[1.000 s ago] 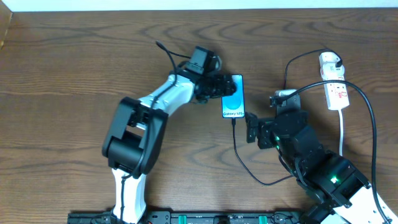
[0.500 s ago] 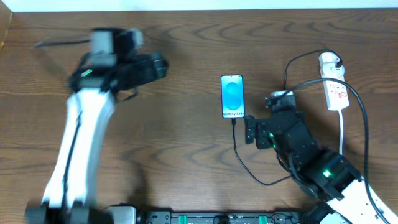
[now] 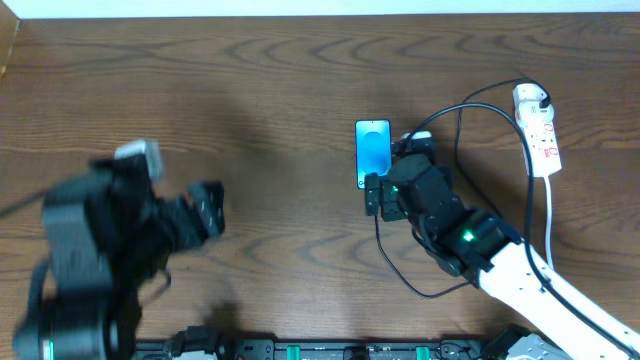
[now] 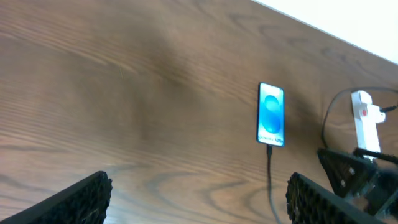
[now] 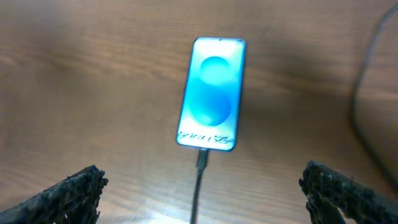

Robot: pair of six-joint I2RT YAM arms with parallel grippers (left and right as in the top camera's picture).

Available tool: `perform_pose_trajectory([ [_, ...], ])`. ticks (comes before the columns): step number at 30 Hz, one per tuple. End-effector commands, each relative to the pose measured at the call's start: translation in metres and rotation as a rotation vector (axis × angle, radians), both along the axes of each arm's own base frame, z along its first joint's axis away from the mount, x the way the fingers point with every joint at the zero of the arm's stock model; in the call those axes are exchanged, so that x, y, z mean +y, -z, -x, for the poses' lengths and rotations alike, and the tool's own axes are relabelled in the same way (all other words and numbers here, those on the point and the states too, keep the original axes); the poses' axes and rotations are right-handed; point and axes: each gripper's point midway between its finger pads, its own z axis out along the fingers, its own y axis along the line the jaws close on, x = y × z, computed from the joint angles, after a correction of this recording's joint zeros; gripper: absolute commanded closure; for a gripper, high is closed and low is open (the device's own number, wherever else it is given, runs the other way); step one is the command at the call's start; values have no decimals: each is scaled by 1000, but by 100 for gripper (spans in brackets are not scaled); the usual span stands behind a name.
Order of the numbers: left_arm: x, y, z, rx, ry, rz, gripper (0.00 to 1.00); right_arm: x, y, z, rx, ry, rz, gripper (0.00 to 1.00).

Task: Plug charger to phone and switch on socket
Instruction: 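Move the right gripper over the white power strip's switch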

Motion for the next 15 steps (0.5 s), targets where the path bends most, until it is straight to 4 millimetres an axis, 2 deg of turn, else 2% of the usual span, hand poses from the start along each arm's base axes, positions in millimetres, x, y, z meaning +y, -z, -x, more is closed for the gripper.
perform_pose_trajectory([
  [1,8,5,28,-76,5,-106,10,14,7,1,47,-33,-50,1],
  [4,10,10,47,-130,1,-136,10,14,18,-1,69,-28,-26,1],
  [5,11,13,52,-140,-4,-140,10,13,22,-2,75,-23,-14,5],
  [9,10,26,70,-127,-5,-141,10,13,34,-3,102,-20,10,31],
  [15,8,64,107,81,-5,-125,10,2,43,-11,120,25,21,78],
])
